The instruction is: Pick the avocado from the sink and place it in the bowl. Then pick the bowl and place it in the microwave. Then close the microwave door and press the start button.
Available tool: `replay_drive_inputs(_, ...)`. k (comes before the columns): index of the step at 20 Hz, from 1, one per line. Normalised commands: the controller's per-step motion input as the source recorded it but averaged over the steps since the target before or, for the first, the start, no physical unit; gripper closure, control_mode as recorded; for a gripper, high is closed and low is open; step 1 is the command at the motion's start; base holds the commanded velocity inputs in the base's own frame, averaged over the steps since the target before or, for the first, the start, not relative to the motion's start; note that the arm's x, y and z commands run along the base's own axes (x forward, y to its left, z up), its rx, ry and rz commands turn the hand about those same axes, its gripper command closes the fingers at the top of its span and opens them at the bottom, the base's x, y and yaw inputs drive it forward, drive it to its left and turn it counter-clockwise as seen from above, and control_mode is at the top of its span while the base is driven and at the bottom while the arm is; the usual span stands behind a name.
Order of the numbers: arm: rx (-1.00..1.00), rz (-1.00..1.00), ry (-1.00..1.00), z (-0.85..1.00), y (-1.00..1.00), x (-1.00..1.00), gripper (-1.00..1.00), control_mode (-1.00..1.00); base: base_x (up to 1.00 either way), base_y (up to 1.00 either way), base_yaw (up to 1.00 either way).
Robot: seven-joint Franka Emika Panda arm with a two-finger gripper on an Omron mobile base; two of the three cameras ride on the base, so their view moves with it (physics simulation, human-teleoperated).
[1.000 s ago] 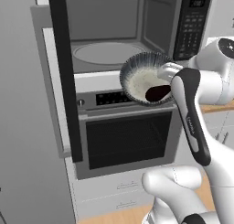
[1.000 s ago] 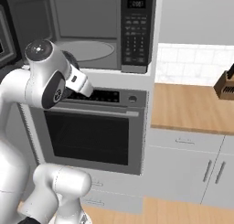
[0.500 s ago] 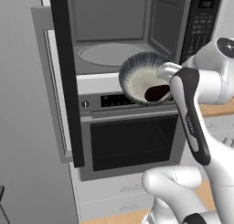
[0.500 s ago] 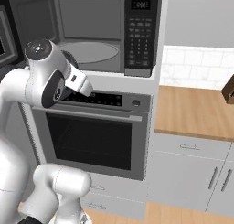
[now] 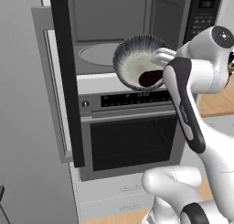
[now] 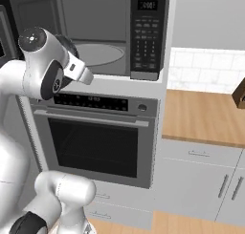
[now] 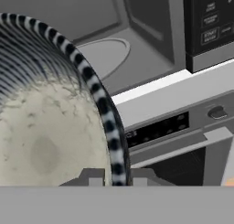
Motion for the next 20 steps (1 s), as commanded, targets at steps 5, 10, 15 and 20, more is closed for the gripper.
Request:
replay_drive_inputs(5, 0.07, -0.22, 0.04, 0.44, 0.01, 1.0, 1.0, -1.0, 0.0, 0.0, 0.0)
replay_drive_inputs(10, 0.09, -0.35, 0.1, 0.14, 0.0, 1.0, 1.0, -1.0, 0.0, 0.0, 0.0)
replay_drive_inputs(15, 0.19, -0.38, 0.14, 0.0, 0.0, 0.93, 1.0, -1.0, 0.0, 0.0, 0.0)
replay_drive_inputs(20, 0.25, -0.32, 0.13, -0.26, 0.09, 0.98, 1.0, -1.0, 0.0, 0.0, 0.0)
